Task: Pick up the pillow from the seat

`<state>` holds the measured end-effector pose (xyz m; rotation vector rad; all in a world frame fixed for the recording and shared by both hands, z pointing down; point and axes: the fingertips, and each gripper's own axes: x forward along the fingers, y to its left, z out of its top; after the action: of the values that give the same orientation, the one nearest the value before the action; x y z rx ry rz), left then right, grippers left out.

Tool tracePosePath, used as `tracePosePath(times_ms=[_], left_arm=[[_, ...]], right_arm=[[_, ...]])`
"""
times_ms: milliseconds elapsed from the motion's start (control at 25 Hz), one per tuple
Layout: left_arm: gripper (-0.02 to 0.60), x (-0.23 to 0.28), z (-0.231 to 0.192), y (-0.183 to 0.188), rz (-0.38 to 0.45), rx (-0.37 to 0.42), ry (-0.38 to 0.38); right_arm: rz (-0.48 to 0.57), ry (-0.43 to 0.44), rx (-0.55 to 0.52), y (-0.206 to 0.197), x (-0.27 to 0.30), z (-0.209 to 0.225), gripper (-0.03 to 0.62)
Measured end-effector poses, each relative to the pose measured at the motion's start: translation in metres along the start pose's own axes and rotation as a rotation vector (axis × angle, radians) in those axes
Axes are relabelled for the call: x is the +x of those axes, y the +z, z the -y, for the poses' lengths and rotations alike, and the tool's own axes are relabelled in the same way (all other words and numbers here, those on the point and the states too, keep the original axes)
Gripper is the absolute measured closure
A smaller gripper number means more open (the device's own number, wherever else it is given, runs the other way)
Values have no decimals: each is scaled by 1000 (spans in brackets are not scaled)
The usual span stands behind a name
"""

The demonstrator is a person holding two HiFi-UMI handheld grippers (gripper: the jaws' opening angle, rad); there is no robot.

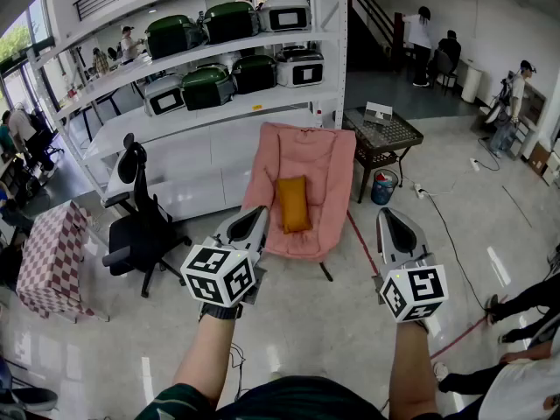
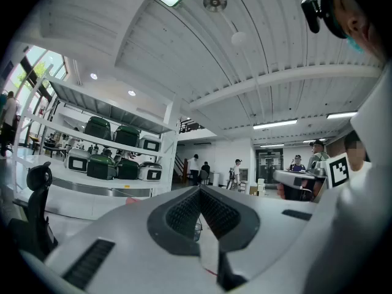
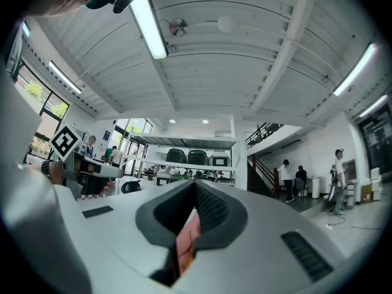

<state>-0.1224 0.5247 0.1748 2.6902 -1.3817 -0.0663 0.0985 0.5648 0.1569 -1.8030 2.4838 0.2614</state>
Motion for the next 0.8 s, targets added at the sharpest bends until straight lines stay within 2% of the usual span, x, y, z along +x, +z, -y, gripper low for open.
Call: tracePosePath(times_ms=[480,800], left_arm=[[577,6,10,-3,-3,1,4],[577,17,12,-11,-15,-5,12]], right_arm=[[4,18,0,-4,0,7,591],[43,41,75,-6,0,15,591]])
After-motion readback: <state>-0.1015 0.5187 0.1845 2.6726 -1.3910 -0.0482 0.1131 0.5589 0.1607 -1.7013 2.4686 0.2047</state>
